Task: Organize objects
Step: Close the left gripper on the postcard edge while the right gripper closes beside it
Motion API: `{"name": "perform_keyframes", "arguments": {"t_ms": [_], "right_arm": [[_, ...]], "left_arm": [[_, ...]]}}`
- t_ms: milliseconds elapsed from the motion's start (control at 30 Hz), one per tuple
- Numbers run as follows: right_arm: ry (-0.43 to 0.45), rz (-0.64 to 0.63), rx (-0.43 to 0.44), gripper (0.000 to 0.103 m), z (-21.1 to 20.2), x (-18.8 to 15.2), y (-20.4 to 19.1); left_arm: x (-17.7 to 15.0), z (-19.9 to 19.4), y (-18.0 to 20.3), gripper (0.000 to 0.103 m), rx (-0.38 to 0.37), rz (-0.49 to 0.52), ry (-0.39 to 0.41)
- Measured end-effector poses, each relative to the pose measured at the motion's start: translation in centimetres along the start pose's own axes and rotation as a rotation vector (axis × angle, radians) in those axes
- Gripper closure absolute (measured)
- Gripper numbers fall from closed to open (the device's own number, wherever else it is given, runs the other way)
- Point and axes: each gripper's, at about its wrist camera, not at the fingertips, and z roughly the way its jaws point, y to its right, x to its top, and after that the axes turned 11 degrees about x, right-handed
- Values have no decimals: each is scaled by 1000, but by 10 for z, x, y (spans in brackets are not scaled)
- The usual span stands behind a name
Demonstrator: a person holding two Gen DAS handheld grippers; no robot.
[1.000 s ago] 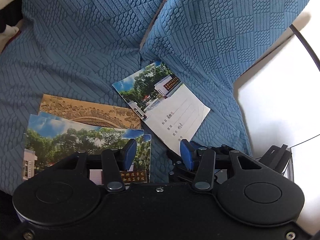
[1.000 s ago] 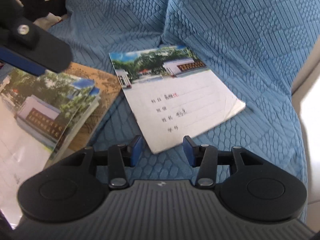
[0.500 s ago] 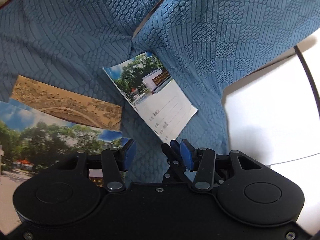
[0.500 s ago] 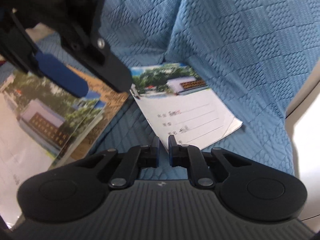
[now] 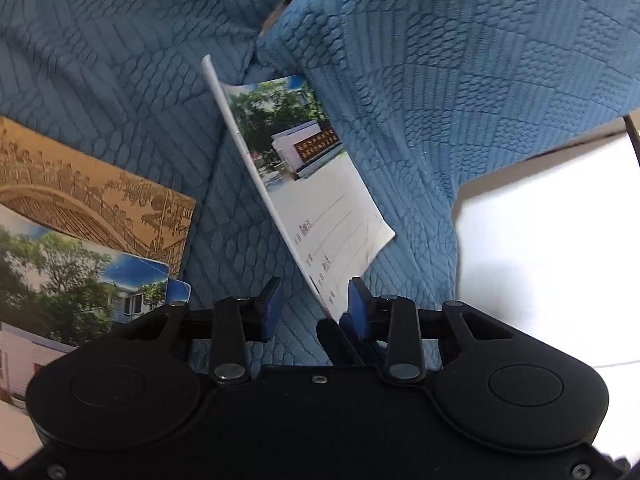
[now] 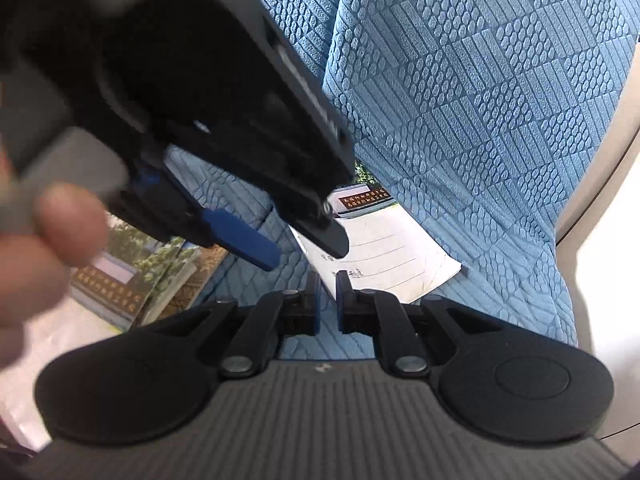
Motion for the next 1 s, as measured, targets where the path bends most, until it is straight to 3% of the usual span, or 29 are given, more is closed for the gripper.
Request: {"name": "perform_keyframes", "arguments": {"t_ms": [200, 367, 567, 767, 900, 1000], "right_arm": [[9, 3, 4, 94, -6, -1, 1], [11, -1, 26, 94, -9, -3, 4], [33, 85, 65, 92, -18, -5, 16], [60, 462, 211, 85, -34, -14, 64], [104, 751, 304, 47, -37, -34, 95], [166, 999, 423, 36, -29, -53, 111]], "left_arm": [[3, 11, -5, 86, -27, -20, -36], [6, 19, -3, 93, -38, -1, -60], [4, 19, 0, 97, -81, 12, -54], [2, 12, 2, 99, -108, 27, -38], [4, 10, 0, 99, -134, 20, -43], [5, 9, 1, 99, -147, 20, -43]]}}
